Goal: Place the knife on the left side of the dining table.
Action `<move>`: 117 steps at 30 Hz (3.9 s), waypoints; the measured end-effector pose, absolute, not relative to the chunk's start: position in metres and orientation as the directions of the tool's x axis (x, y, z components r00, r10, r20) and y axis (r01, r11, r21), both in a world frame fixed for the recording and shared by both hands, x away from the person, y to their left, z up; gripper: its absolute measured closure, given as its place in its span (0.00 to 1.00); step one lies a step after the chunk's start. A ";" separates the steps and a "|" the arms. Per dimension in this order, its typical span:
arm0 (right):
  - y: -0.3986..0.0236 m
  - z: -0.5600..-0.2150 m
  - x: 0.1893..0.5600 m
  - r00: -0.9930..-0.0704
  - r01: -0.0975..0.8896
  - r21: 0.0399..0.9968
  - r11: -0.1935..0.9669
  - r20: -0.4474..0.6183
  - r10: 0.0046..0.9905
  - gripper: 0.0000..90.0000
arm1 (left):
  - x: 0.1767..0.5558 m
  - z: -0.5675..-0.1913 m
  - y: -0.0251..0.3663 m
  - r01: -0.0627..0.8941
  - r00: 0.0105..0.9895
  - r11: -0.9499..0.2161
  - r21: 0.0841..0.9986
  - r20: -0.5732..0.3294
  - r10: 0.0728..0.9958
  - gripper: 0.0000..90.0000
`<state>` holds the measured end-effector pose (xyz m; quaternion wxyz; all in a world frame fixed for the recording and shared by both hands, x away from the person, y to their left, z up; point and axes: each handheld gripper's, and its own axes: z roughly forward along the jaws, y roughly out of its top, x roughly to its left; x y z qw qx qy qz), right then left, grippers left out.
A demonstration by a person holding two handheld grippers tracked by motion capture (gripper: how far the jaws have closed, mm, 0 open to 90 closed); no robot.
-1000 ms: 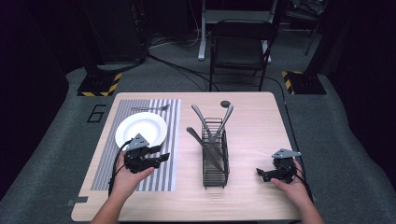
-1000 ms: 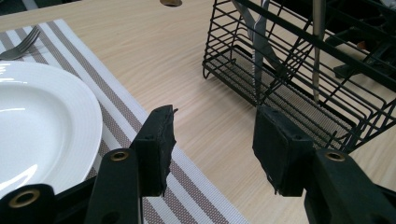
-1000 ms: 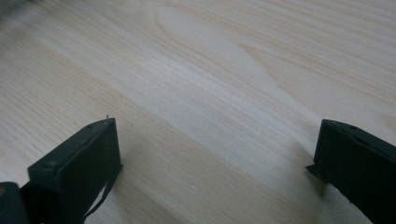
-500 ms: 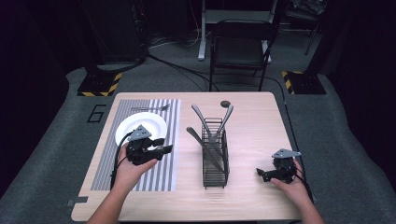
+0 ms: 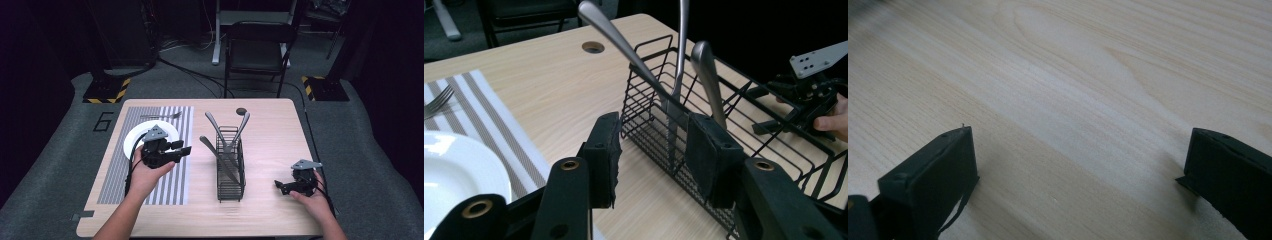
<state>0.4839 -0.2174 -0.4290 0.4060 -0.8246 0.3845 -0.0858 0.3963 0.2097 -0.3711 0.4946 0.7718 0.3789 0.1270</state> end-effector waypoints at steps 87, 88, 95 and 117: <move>-0.217 -0.429 0.484 0.690 -0.564 -0.736 -0.375 -0.171 -0.704 0.00 | 0.401 -0.338 0.132 0.467 0.786 -0.224 0.856 -0.286 0.548 0.93; -0.217 -0.429 0.484 0.690 -0.564 -0.736 -0.375 -0.171 -0.704 0.00 | 0.402 -0.337 0.131 0.466 0.789 -0.232 0.854 -0.282 0.546 0.93; -0.217 -0.429 0.484 0.690 -0.565 -0.735 -0.375 -0.171 -0.704 0.00 | 0.402 -0.333 0.125 0.464 0.793 -0.254 0.849 -0.269 0.547 0.93; -0.217 -0.429 0.484 0.689 -0.565 -0.735 -0.375 -0.171 -0.704 0.00 | 0.403 -0.311 0.130 0.442 0.788 -0.268 0.856 -0.228 0.573 0.93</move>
